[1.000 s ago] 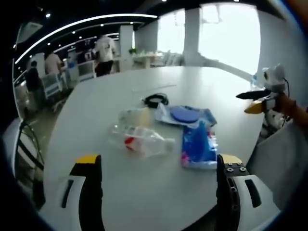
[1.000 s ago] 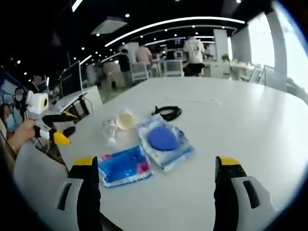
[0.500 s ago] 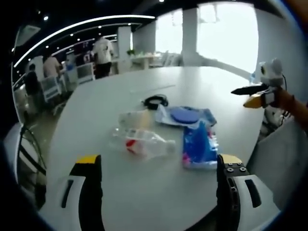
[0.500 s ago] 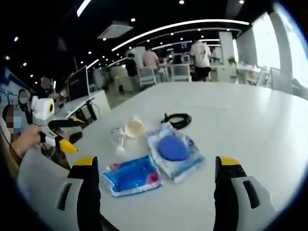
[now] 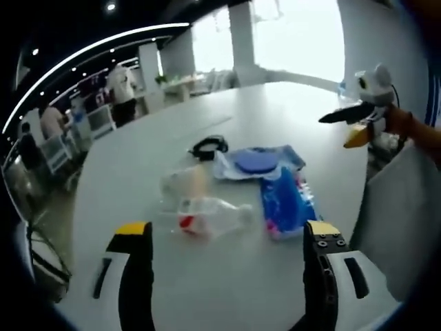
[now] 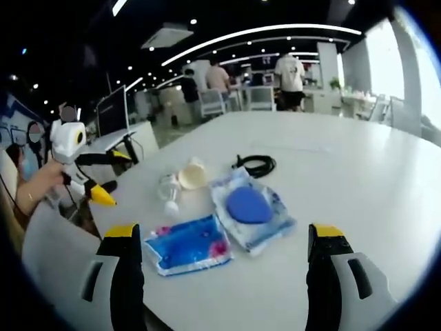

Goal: Arrange the tabletop items into an orderly group along one side of the table until the central work area is clear of visible clutter.

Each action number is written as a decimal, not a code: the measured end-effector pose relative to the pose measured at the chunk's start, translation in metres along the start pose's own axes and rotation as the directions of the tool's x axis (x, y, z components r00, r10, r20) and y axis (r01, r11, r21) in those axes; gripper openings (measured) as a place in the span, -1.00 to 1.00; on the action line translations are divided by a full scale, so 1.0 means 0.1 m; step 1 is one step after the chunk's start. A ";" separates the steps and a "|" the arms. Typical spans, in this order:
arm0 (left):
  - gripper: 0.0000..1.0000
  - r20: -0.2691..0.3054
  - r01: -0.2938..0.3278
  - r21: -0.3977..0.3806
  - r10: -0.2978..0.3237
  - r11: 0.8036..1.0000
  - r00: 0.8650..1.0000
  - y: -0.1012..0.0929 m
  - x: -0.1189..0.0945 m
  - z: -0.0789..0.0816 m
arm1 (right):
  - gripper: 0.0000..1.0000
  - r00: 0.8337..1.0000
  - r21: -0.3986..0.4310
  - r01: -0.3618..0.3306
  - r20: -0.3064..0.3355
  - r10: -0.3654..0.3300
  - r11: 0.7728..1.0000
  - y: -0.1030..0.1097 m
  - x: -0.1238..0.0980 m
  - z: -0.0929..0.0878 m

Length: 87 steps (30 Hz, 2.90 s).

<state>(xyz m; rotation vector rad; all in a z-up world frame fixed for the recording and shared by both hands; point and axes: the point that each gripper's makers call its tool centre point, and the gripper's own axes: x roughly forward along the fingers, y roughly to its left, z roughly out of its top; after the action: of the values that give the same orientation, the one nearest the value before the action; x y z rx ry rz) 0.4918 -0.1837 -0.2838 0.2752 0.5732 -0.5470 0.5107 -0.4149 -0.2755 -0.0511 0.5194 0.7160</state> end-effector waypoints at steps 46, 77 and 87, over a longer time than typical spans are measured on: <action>0.53 -0.009 0.019 0.429 -0.017 0.903 1.000 0.17 0.85 -0.16 | 0.97 0.999 0.034 0.043 -0.013 -0.043 0.998 -0.19 -0.04 -0.04; 0.15 -0.024 -0.050 0.626 0.083 0.779 0.996 0.25 1.02 -0.29 | 0.93 0.998 0.049 0.051 -0.027 -0.050 0.997 -0.20 -0.06 -0.08; -0.11 -0.042 -0.017 0.727 0.069 0.686 0.997 0.13 1.07 -0.30 | 0.91 0.998 0.042 0.056 -0.033 -0.055 0.998 -0.21 -0.06 -0.09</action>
<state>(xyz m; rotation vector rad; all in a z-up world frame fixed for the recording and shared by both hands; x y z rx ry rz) 0.5613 -0.2050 -0.3685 1.0773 0.3831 -0.7080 0.5166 -0.4366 -0.2835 -0.0362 0.5618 0.6506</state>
